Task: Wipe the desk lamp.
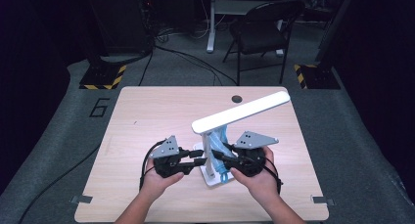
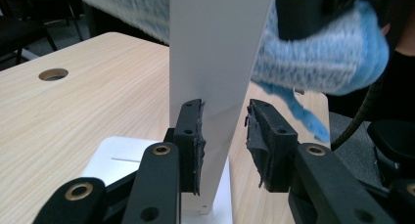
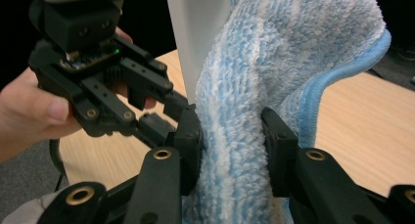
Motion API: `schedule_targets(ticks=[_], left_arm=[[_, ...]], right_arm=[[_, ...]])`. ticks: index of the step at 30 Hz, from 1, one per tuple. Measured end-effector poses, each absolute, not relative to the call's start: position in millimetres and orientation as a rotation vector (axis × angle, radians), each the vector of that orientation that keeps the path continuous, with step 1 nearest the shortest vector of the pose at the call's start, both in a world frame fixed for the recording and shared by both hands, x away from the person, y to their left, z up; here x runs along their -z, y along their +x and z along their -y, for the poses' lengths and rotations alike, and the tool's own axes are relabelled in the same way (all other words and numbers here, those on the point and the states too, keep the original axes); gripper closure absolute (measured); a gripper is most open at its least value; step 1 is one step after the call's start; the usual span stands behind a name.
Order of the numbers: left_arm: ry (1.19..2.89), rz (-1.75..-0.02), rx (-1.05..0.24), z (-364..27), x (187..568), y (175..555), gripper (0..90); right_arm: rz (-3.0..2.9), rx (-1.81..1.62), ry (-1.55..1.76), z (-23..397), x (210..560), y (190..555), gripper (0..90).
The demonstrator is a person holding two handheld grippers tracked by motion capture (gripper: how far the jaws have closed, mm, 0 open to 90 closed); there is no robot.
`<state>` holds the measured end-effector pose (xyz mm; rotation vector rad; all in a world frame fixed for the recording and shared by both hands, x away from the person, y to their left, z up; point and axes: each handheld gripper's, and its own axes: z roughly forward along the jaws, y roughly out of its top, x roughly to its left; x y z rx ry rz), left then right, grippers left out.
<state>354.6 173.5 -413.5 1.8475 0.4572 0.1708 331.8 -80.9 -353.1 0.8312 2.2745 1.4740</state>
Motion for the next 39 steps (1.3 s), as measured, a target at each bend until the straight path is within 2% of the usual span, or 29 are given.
schedule_targets(ticks=[17,18,23,27,30,34,39], left_arm=[[1.848,-0.445,-0.176,-168,415,354,65.5],[1.852,-0.455,-0.184,-167,415,355,64.2],[1.844,-0.506,-0.22,-165,420,359,46.3],[1.852,-0.516,-0.233,-156,424,363,42.0],[1.867,-0.522,-0.249,-149,429,365,42.5],[1.899,-0.503,-0.298,-145,431,364,51.4],[1.905,-0.488,-0.303,-148,431,362,52.4]], right_arm=[[-2.193,-1.615,0.811,92,317,328,66.6],[-2.185,-1.624,0.81,92,318,329,66.6],[-2.161,-1.624,0.802,93,320,328,67.0],[-2.148,-1.617,0.789,91,321,326,67.4],[-2.142,-1.629,0.791,90,321,326,67.7],[-2.137,-1.627,0.788,92,321,326,67.7],[-2.132,-1.647,0.794,95,320,325,67.9]])
